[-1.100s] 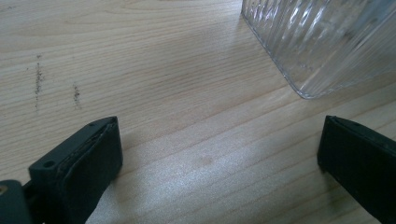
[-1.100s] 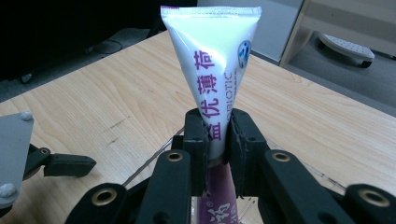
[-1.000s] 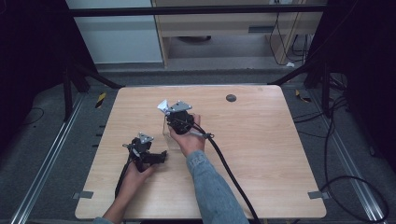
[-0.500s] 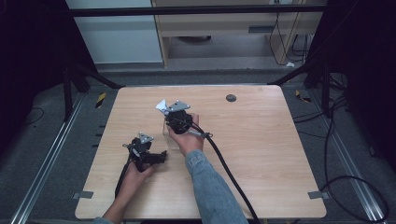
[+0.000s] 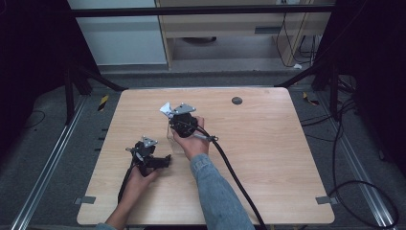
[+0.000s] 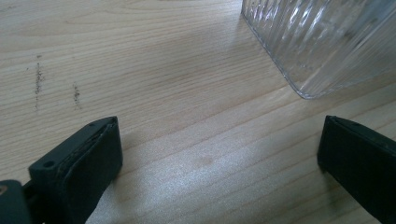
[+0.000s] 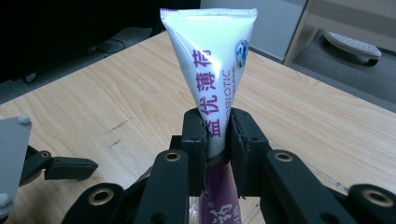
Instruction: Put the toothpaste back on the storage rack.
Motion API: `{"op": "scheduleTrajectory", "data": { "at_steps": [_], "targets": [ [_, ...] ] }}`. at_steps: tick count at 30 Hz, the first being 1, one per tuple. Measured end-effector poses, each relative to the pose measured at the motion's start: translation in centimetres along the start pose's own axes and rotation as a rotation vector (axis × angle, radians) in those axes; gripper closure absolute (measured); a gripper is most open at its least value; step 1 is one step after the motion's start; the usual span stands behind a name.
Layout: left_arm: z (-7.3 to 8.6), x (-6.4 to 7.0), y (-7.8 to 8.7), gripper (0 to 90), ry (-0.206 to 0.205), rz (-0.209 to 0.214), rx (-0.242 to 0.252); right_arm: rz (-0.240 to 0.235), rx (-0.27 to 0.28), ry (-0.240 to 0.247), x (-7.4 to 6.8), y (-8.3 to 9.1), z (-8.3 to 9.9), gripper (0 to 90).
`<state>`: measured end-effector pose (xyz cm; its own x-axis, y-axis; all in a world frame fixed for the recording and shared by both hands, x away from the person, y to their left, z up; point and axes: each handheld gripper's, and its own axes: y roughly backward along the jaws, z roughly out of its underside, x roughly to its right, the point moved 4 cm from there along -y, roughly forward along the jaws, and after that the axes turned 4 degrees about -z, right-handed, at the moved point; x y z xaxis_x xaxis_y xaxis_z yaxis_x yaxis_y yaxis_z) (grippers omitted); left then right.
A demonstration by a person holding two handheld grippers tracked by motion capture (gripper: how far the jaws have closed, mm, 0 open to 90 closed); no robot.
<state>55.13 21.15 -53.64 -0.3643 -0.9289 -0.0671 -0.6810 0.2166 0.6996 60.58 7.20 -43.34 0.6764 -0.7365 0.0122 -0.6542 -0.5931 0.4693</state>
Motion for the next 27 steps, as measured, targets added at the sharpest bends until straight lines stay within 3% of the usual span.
{"op": "scheduleTrajectory", "data": {
  "at_steps": [27],
  "targets": [
    [0.0,0.0,0.0,0.0,0.003,0.000,0.003,-0.022,-0.034,-0.006,0.2,1.0,-0.3,69.2]
  ]
}}
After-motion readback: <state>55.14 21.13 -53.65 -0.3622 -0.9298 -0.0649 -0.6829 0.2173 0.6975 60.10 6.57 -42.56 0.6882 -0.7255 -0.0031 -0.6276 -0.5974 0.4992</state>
